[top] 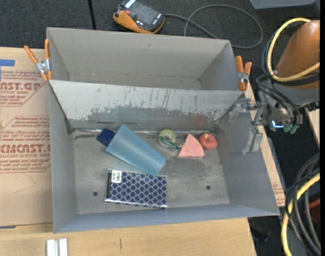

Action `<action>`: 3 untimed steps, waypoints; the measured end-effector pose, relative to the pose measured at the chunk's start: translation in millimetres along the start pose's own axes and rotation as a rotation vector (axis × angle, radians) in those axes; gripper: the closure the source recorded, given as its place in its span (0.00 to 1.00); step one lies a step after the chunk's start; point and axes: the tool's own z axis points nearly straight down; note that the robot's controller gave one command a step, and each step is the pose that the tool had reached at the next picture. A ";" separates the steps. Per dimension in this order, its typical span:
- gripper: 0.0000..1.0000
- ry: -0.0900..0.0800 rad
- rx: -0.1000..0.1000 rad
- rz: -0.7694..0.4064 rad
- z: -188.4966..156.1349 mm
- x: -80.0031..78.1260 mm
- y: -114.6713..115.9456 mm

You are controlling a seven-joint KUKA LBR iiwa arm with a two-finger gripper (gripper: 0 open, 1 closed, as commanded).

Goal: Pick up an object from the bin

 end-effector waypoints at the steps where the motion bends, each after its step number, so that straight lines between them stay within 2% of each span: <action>1: 0.00 -0.008 0.001 -0.002 -5.2 -1.3 0.7; 2: 0.00 -0.011 0.003 -0.102 23.2 -5.2 9.5; 3: 0.00 -0.009 0.000 0.018 53.6 6.7 26.8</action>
Offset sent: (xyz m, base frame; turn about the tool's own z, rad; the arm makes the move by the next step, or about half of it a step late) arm 0.0109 0.0330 -0.1111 -0.3814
